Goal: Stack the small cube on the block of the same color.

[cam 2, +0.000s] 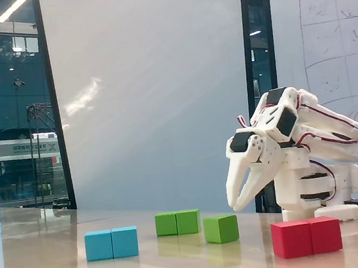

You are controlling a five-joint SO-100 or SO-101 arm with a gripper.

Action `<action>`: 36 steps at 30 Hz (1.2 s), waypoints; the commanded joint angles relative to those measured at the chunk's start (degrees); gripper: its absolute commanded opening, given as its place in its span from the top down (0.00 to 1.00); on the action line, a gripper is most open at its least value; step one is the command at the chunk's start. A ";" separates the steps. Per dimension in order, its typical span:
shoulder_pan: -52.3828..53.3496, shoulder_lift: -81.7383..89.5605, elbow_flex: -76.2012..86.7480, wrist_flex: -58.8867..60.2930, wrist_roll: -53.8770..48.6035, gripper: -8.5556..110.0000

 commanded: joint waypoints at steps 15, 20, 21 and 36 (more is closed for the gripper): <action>0.09 -23.47 -24.43 0.26 -0.35 0.93; 0.09 -40.61 -34.19 0.26 -0.35 0.92; 0.09 -43.95 -36.04 0.26 -0.35 0.92; 0.09 -77.26 -52.21 0.44 -0.35 0.92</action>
